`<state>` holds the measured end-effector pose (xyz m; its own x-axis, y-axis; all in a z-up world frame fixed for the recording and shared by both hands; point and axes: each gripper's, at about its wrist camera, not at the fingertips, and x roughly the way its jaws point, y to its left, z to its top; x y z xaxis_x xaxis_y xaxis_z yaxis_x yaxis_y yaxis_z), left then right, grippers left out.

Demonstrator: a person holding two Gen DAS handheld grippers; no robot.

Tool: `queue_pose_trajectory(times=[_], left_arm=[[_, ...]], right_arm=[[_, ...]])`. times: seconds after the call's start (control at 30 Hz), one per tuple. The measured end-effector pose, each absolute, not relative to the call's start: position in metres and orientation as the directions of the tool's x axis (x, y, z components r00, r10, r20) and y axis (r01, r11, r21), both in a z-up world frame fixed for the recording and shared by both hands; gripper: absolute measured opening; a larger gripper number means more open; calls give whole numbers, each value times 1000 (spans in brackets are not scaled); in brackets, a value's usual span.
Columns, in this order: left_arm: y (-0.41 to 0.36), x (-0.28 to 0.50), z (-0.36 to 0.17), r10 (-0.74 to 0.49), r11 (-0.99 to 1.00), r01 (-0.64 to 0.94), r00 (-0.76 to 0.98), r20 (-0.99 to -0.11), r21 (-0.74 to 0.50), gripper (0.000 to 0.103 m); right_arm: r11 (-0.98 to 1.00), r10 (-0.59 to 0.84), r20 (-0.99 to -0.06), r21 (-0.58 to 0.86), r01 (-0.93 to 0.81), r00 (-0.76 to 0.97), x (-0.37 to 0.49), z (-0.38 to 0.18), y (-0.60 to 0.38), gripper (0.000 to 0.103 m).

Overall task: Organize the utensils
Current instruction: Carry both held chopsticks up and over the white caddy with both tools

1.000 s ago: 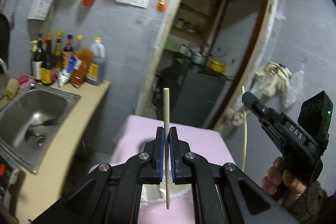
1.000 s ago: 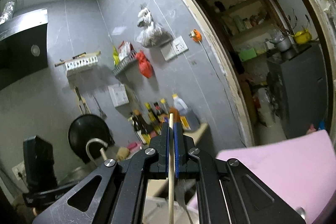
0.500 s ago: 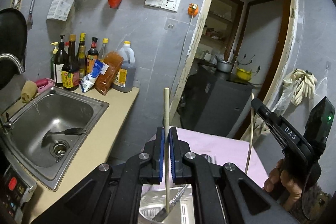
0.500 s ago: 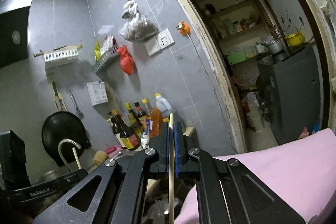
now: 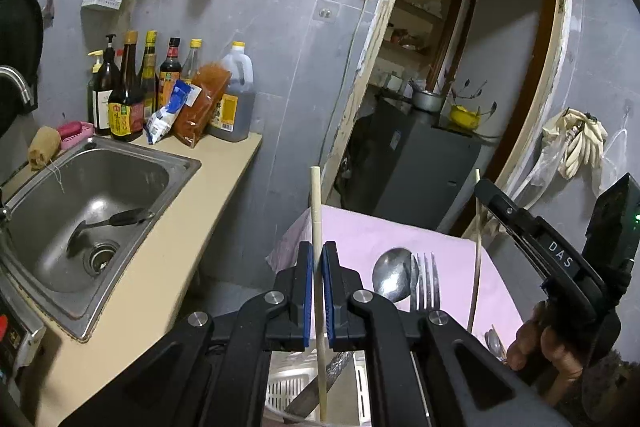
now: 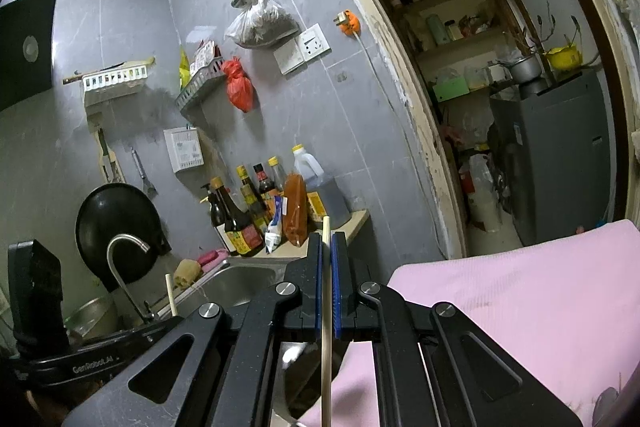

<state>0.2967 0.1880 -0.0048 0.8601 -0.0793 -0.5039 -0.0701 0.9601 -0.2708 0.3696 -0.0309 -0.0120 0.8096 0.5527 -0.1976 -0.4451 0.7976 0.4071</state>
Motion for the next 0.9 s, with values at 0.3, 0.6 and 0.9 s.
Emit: queue_pose_trajectory(times=[0.3, 0.6, 0.9], left_arm=[[188, 294, 0, -49, 960, -91, 878, -476, -266, 6], [183, 295, -1, -31, 962, -95, 893, -450, -254, 6], [182, 289, -1, -65, 969, -61, 871, -486, -238, 6]], right_arm=[[817, 533, -168, 358, -452, 830, 365, -15, -29, 4], [832, 526, -187, 316, -456, 830, 359, -11, -32, 4], [821, 549, -250, 337, -461, 797, 349, -16, -46, 5]])
